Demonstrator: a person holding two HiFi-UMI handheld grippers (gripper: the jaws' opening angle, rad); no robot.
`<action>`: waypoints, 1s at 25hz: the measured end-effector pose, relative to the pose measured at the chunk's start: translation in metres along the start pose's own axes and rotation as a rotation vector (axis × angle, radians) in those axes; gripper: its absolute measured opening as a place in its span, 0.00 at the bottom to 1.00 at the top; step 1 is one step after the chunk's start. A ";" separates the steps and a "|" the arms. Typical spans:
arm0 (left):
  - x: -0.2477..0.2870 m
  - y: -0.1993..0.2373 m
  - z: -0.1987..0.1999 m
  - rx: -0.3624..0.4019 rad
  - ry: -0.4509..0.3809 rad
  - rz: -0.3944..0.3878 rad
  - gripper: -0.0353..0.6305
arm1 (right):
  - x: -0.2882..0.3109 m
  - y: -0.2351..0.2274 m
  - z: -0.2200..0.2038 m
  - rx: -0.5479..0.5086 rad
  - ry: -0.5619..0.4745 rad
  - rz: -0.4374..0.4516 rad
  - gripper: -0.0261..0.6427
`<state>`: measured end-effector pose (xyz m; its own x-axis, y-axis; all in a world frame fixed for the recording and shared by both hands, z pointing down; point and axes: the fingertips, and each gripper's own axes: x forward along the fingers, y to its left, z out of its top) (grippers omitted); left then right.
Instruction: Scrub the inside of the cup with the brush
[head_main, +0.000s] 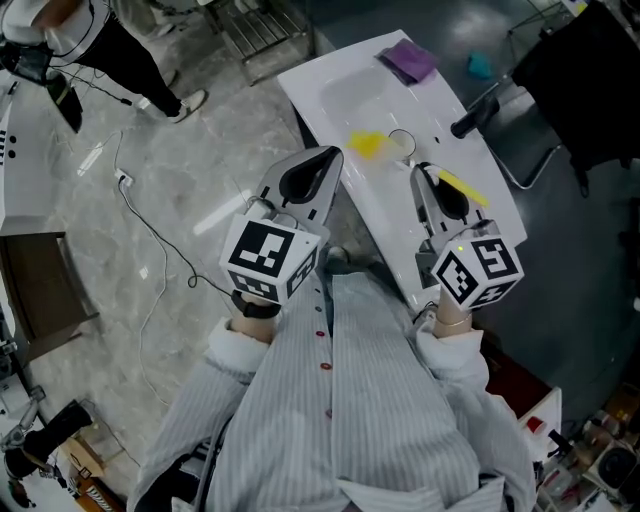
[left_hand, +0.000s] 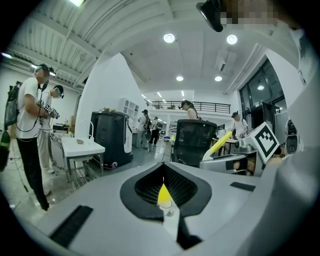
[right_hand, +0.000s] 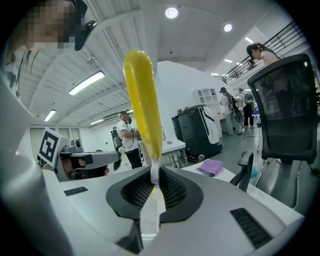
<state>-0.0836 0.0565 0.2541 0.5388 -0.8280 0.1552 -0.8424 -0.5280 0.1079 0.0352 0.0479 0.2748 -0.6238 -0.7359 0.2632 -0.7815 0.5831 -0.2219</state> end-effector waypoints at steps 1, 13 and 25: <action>0.003 0.003 0.000 0.000 0.002 -0.001 0.07 | 0.003 -0.002 0.000 0.005 -0.001 -0.003 0.12; 0.081 0.034 0.003 0.015 0.033 -0.183 0.07 | 0.031 -0.052 0.010 0.062 -0.038 -0.198 0.12; 0.194 0.065 0.022 0.093 0.085 -0.510 0.07 | 0.080 -0.117 0.034 0.152 -0.096 -0.497 0.12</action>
<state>-0.0340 -0.1427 0.2699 0.8762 -0.4449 0.1854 -0.4677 -0.8777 0.1040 0.0771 -0.0914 0.2901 -0.1692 -0.9434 0.2853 -0.9680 0.1046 -0.2283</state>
